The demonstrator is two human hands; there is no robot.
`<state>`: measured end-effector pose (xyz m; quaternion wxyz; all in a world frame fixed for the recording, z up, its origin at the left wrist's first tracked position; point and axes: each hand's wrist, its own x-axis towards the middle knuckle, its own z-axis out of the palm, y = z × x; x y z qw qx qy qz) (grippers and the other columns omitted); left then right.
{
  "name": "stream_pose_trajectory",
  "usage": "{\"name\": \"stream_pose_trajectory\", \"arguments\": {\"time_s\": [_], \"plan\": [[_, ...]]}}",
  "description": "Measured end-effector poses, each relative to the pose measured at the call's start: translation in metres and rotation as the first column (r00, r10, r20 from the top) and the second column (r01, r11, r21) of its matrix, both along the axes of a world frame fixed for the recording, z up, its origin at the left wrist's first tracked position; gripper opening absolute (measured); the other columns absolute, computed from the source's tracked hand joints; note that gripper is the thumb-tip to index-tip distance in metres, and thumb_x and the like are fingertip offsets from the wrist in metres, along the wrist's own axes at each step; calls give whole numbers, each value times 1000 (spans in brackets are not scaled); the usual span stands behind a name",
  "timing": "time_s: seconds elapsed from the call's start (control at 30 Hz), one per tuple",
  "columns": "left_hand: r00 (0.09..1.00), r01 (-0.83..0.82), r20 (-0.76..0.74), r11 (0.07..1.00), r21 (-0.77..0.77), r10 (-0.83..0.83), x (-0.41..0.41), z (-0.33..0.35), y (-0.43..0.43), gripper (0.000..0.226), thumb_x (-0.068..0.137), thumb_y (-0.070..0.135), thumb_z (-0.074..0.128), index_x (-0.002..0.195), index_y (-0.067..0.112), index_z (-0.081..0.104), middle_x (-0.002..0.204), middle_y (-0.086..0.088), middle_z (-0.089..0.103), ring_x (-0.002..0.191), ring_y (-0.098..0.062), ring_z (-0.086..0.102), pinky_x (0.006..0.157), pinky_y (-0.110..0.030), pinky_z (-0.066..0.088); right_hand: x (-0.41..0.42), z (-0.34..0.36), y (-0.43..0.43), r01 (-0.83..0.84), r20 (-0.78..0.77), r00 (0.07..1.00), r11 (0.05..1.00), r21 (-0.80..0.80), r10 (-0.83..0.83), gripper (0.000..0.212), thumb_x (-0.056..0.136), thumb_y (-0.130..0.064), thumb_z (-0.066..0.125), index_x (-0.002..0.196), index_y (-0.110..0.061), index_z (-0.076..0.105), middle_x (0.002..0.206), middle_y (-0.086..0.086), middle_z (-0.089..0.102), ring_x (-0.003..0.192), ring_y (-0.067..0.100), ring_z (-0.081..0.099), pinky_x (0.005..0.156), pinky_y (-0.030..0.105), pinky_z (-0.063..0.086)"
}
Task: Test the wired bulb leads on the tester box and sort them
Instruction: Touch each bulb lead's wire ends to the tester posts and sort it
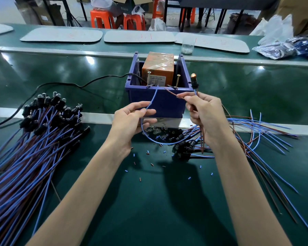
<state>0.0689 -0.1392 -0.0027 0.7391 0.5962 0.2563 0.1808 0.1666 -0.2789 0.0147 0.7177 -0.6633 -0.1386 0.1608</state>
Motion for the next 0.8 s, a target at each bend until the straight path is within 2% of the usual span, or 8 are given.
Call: {"name": "stream_pose_trajectory", "arguments": {"time_s": [0.13, 0.23, 0.37, 0.47, 0.57, 0.63, 0.73, 0.8], "plan": [[994, 107, -18, 994, -36, -108, -1, 0, -6, 24, 99, 12, 45, 100, 21, 67, 89, 2, 76, 80, -13, 73, 70, -18, 55, -4, 1, 2, -46, 41, 998, 997, -67, 49, 27, 98, -12, 47, 87, -19, 71, 54, -9, 60, 43, 0, 45, 38, 9, 28], [990, 144, 6, 983, -110, -144, 1, 2, -7, 20, 98, 19, 46, 109, 18, 63, 97, -3, 75, 86, -15, 72, 74, -21, 56, -5, 3, 3, -67, 93, 992, 987, -147, 81, 25, 100, -23, 46, 93, -24, 70, 74, -9, 70, 62, -5, 57, 50, 9, 37], [988, 155, 14, 985, -77, -154, 2, 3, -7, 20, 98, 19, 47, 105, 18, 65, 92, 1, 75, 79, -8, 70, 70, -17, 54, -7, 6, 2, -37, 192, 978, 971, -237, 84, 24, 100, -33, 45, 101, -29, 69, 91, -11, 64, 70, -17, 53, 64, -1, 35], [991, 131, 39, 989, -63, -128, 0, 5, -5, 23, 98, 18, 47, 93, 18, 69, 76, 6, 72, 67, -4, 66, 62, -13, 51, -5, 7, -3, 24, 241, 969, 955, -297, 51, 27, 99, -42, 44, 96, -37, 70, 77, -11, 53, 70, -5, 49, 68, 9, 34], [996, 73, 62, 994, -86, -68, 0, 7, -2, 26, 97, 23, 47, 83, 17, 68, 60, 10, 58, 54, -3, 53, 55, -13, 45, -3, 9, -8, 46, 238, 971, 975, -219, 8, 29, 99, -42, 45, 91, -34, 72, 65, -1, 42, 52, 3, 35, 56, 17, 30], [996, 28, 86, 992, -120, -18, 0, 10, 1, 29, 98, 24, 46, 78, 16, 65, 55, 10, 51, 50, -3, 46, 52, -15, 40, -2, 12, -10, 89, 242, 969, 986, -142, -53, 27, 100, -38, 46, 97, -30, 72, 68, -5, 54, 52, 4, 46, 53, 15, 34], [987, -37, 150, 982, -184, 65, -2, 16, 4, 30, 98, 22, 45, 74, 14, 61, 52, 9, 49, 49, -5, 47, 55, -17, 39, 0, 17, -12, 176, 222, 959, 984, 33, -179, 23, 101, -30, 46, 104, -23, 68, 85, 0, 67, 73, 8, 68, 60, 15, 49], [976, -70, 186, 976, -204, 109, -3, 20, 6, 28, 96, 20, 47, 72, 14, 61, 54, 8, 53, 53, -6, 54, 59, -16, 45, 2, 17, -11, 293, 302, 904, 953, 78, -303, 22, 100, -27, 48, 109, -20, 67, 101, 3, 67, 88, 8, 67, 76, 24, 54]]}}
